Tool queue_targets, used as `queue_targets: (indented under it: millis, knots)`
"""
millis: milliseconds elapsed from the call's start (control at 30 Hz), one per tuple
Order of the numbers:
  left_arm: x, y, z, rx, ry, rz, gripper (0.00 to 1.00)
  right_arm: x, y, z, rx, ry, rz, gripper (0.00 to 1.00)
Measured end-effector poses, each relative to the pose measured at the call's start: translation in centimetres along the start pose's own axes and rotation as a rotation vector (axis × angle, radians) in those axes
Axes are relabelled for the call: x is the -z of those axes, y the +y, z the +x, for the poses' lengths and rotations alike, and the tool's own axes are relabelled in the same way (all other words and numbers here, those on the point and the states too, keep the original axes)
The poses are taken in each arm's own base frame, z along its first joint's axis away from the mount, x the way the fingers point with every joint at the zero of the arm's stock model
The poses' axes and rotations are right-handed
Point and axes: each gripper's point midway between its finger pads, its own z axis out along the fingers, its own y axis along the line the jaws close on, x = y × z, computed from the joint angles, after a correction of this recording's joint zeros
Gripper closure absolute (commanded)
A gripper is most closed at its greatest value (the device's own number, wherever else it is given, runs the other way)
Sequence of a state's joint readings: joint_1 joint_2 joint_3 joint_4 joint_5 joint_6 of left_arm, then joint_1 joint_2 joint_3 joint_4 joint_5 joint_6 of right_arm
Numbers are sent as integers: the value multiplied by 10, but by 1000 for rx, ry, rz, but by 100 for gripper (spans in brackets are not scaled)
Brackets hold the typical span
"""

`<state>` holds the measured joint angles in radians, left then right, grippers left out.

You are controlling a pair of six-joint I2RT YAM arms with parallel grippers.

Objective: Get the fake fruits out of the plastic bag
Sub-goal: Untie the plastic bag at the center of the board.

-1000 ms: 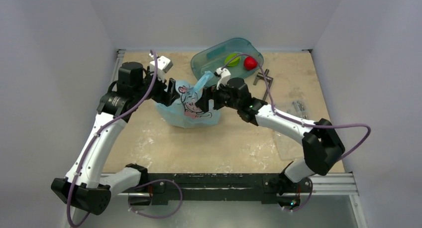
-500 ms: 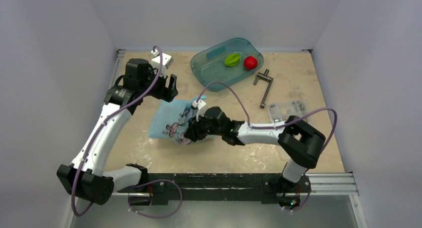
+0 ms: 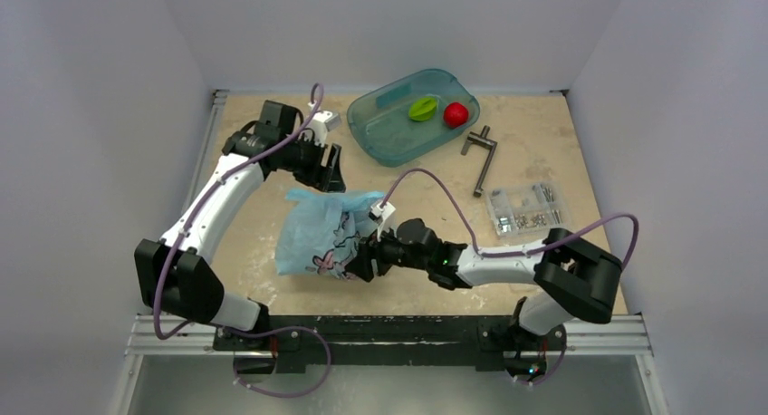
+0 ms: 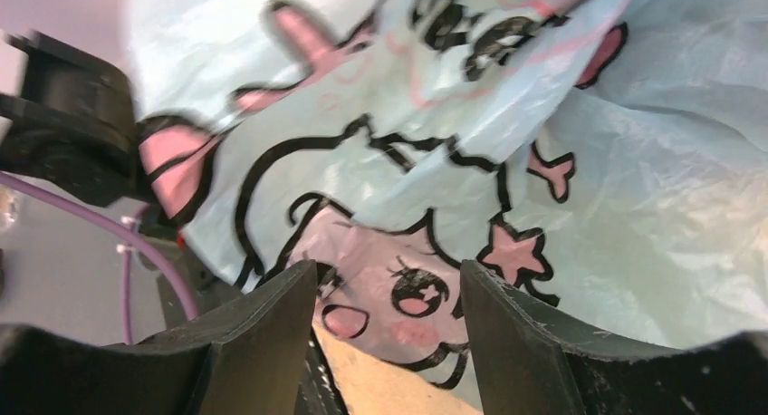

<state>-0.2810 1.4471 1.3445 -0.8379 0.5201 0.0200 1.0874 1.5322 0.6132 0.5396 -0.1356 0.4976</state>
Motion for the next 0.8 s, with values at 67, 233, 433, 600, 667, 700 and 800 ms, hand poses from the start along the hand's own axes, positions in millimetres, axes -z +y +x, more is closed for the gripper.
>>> queue_targets:
  millis: [67, 233, 433, 600, 667, 700, 800]
  knots:
    - [0, -5, 2, -3, 9, 16, 40, 5, 6, -14, 6, -52, -13, 40]
    - [-7, -14, 10, -4, 71, 28, 41, 12, 7, -17, 0, -87, -22, 39]
    - [-31, 1, 28, 44, 205, -16, 73, 14, -1, -4, -22, -67, -2, 40]
    - [-35, 6, 38, 55, 254, -40, 100, 17, -1, -9, -28, -83, 9, 34]
    - [-33, 1, 36, 39, 245, -35, 100, 25, 1, -19, -27, -111, 17, 32]
    - [-31, -2, 34, 26, 235, -30, 100, 32, 3, -27, -24, -135, 23, 31]
    - [-21, -14, 23, -31, 167, -13, 100, 57, 12, -62, -6, -247, 38, 26]
